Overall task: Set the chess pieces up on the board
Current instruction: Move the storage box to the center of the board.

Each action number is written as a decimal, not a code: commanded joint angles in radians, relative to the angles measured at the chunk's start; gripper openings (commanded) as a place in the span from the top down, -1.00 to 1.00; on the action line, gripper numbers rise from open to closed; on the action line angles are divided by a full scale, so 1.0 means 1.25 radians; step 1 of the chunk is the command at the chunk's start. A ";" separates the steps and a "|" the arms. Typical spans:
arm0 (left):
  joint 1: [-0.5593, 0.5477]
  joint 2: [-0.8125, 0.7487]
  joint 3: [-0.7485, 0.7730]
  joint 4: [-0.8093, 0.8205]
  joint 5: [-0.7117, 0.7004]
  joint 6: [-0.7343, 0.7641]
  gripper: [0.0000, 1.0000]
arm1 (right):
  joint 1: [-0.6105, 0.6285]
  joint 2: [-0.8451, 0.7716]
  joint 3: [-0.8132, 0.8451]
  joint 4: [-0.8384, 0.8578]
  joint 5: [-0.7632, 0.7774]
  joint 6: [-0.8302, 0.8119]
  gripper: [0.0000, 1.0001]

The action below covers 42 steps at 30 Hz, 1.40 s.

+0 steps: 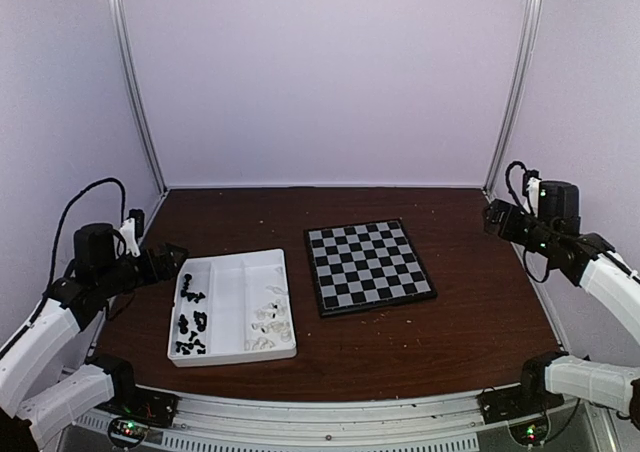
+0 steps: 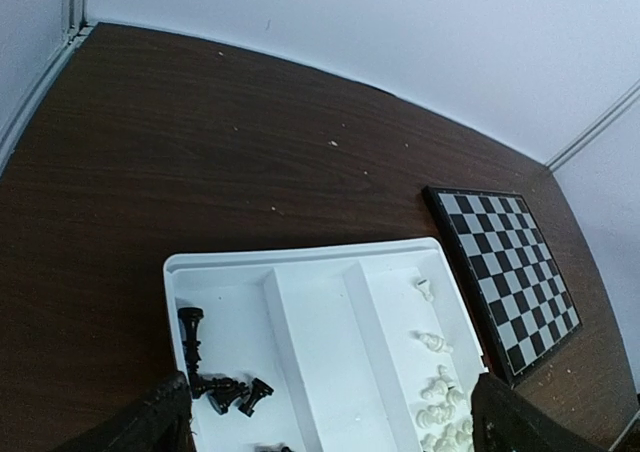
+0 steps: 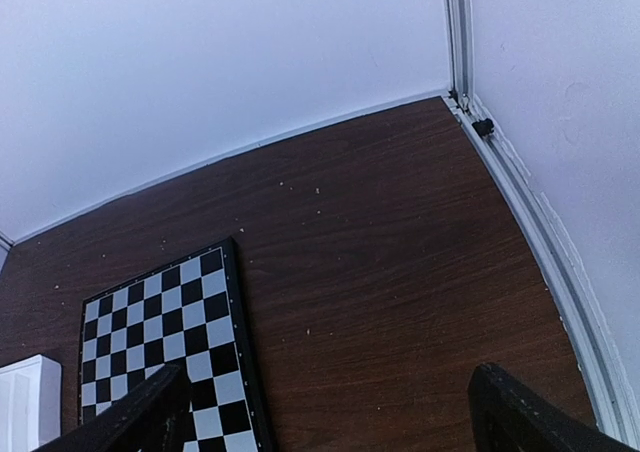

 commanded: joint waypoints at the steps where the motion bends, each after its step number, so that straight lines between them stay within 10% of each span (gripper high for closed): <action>1: 0.002 0.011 0.035 -0.013 0.051 0.051 -0.95 | -0.003 0.029 0.011 -0.013 -0.004 -0.002 -1.00; 21: -0.005 0.058 -0.036 0.157 0.036 -0.115 -0.94 | -0.006 0.096 0.044 -0.033 0.006 -0.013 -1.00; 30: -0.007 0.246 0.173 -0.211 -0.109 -0.040 -0.62 | -0.006 0.217 0.091 -0.062 -0.080 -0.006 -0.97; 42: -0.004 0.449 0.215 -0.202 -0.177 -0.033 0.30 | 0.007 0.293 0.137 -0.043 -0.111 -0.026 -0.81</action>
